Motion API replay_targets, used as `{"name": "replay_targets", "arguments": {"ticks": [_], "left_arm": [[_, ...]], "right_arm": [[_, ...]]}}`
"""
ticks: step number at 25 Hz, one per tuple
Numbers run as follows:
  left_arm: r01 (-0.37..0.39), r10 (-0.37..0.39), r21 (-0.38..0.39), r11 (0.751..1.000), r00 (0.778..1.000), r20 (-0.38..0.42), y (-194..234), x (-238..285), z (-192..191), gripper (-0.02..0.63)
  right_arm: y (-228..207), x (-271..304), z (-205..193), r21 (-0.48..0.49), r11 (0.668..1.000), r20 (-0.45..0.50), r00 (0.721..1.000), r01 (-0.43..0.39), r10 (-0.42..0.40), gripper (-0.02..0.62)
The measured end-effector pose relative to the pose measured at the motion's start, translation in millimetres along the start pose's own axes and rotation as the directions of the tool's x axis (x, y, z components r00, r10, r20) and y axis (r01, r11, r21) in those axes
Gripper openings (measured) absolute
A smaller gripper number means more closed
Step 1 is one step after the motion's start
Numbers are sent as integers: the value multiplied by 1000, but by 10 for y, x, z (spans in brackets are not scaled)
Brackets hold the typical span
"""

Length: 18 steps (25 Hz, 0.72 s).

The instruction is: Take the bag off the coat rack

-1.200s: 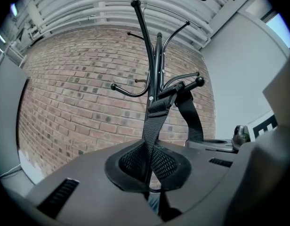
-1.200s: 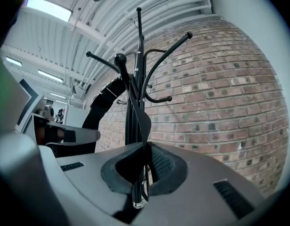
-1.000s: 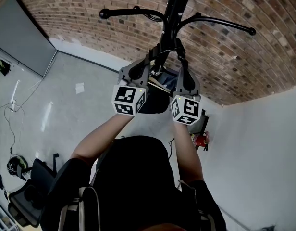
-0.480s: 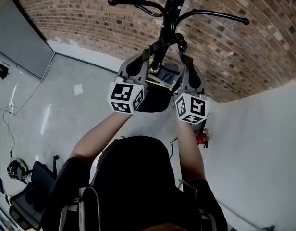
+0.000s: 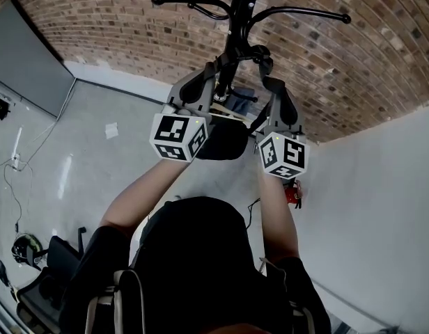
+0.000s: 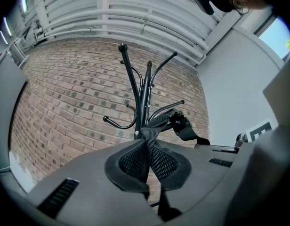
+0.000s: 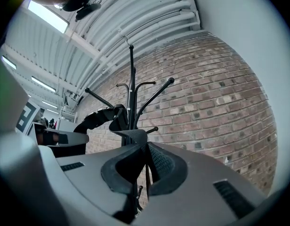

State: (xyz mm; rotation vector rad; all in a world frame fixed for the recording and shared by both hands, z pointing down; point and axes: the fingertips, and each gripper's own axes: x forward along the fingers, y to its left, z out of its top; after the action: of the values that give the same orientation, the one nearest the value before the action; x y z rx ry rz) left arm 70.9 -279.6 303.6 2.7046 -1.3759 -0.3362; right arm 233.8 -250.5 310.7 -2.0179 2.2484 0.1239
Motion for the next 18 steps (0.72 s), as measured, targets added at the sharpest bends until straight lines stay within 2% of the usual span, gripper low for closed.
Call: {"name": "replay_targets", "arguments": {"ticks": [12, 18], "left_arm": [[21, -22, 17, 1000, 999, 49, -134, -306, 236, 20], [3, -4, 2, 1000, 999, 35, -60, -528, 191, 20]], "right_arm": [[82, -305, 308, 28, 1000, 58, 998, 1, -3, 20], [84, -552, 390, 50, 998, 80, 996, 33, -37, 20]]}}
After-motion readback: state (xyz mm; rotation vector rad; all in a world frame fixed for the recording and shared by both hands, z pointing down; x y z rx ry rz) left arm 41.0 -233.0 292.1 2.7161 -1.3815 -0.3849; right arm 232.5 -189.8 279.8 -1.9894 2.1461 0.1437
